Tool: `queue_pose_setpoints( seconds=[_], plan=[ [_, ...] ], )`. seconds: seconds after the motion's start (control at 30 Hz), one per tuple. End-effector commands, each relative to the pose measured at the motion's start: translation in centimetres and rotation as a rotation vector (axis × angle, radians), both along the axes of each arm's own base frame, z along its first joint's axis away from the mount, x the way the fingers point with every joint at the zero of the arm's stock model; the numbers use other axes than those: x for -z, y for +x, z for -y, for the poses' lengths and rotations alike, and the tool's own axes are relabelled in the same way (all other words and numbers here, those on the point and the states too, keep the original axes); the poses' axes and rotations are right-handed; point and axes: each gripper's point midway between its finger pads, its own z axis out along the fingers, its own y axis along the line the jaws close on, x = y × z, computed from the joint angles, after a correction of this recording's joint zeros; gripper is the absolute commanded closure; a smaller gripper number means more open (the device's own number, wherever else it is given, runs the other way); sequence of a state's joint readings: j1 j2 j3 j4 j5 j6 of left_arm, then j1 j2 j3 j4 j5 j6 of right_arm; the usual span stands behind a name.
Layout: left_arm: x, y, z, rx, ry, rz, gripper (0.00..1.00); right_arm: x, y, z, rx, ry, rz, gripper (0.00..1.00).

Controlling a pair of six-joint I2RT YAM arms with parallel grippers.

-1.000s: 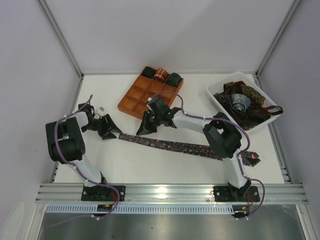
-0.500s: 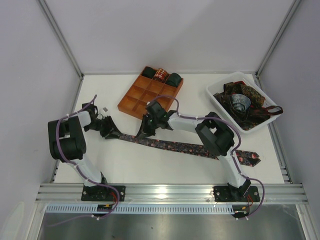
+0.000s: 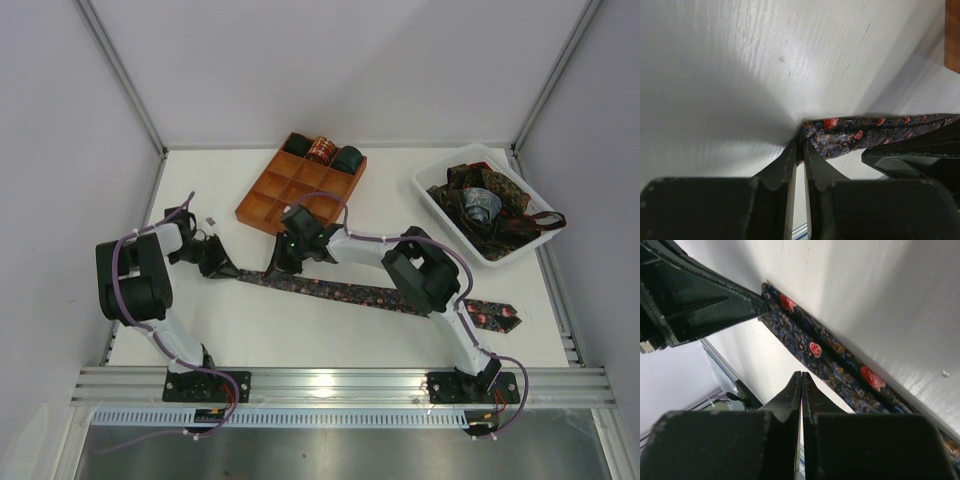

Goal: Roll the ties
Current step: Flatten the tie

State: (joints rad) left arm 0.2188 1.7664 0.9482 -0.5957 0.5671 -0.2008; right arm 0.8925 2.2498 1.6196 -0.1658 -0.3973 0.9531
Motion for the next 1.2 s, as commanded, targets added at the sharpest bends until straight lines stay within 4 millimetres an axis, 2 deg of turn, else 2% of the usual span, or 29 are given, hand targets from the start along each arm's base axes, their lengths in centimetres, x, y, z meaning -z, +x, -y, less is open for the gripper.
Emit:
queue_pose_setpoints(
  seconds=[0.0,0.1,0.17,0.3,0.4,0.43,0.47,0.5,0.53,0.63,0.67,0.7,0.73,0.77,0.8,0.83,0.87,0.9,0.93,1.0,1.13,1.17],
  plan=[
    [0.2,-1.0,-0.5,0.016,0.060,-0.001,0.86,-0.3,0.4,-1.2,0.007,0.000,0.036,1.00],
    [0.1,-1.1,-0.5,0.014,0.058,-0.007,0.87,-0.4,0.3,-1.4,-0.018,-0.007,0.053,1.00],
    [0.2,-1.3,-0.6,0.010,0.068,-0.015,0.81,-0.2,0.3,-1.1,-0.027,-0.028,0.060,1.00],
    [0.5,-1.6,-1.0,-0.002,0.088,-0.041,0.81,-0.1,0.5,-0.5,-0.038,-0.061,0.095,1.00],
    [0.4,-2.2,-2.1,-0.031,0.162,-0.081,0.82,-1.4,0.9,-0.3,-0.053,-0.064,0.135,1.00],
    [-0.2,-2.2,-2.5,-0.049,0.189,-0.075,0.64,-1.4,1.3,0.5,-0.065,-0.104,0.174,1.00],
    [-0.4,-2.3,-3.3,-0.076,0.241,-0.078,0.53,-1.8,1.7,1.0,-0.067,-0.120,0.202,1.00],
    [-0.7,-2.8,-3.2,-0.119,0.246,-0.095,0.43,-2.7,2.1,1.6,-0.070,-0.131,0.236,1.00],
    [-1.9,-2.7,-3.2,-0.143,0.249,-0.054,0.37,-2.3,2.4,2.9,-0.089,-0.191,0.276,1.00],
    [-2.8,-3.7,-1.9,-0.220,0.229,-0.060,0.33,-2.2,3.6,5.9,-0.083,-0.290,0.326,1.00],
    [-4.1,-3.6,-1.6,-0.238,0.232,-0.014,0.33,-1.1,3.4,7.2,-0.107,-0.329,0.332,1.00],
    [-4.4,-4.2,-0.7,-0.259,0.236,-0.019,0.33,-2.1,3.4,7.8,-0.105,-0.325,0.357,1.00],
    [-4.9,-4.4,0.0,-0.263,0.230,-0.001,0.36,-1.9,4.0,8.9,-0.099,-0.346,0.379,1.00],
    [-6.3,-4.4,0.8,-0.270,0.217,0.056,0.37,-1.8,4.1,9.6,-0.097,-0.357,0.385,1.00],
    [-6.2,-5.2,2.5,-0.278,0.189,0.043,0.42,-1.4,3.8,10.7,-0.096,-0.375,0.380,1.00],
    [-6.4,-5.4,3.2,-0.298,0.155,0.044,0.46,-1.4,4.2,11.2,-0.088,-0.375,0.391,1.00],
    [-7.3,-5.2,5.0,-0.321,0.093,0.076,0.54,-0.8,4.0,11.7,-0.100,-0.384,0.391,1.00],
    [-6.7,-6.3,6.6,-0.298,0.062,0.057,0.62,-1.0,4.1,11.7,-0.104,-0.376,0.399,1.00],
    [-6.9,-6.4,7.5,-0.299,0.040,0.068,0.74,-0.8,4.2,11.7,-0.112,-0.374,0.398,1.00],
    [-7.1,-6.7,9.4,-0.296,0.008,0.090,0.84,-0.5,4.2,11.6,-0.132,-0.373,0.404,1.00],
    [-6.1,-7.4,12.0,-0.272,0.003,0.054,0.93,1.0,3.9,11.3,-0.147,-0.358,0.366,1.00],
    [-6.1,-6.9,12.8,-0.284,-0.009,0.062,0.94,1.4,3.7,11.2,-0.150,-0.355,0.355,1.00]
  ],
)
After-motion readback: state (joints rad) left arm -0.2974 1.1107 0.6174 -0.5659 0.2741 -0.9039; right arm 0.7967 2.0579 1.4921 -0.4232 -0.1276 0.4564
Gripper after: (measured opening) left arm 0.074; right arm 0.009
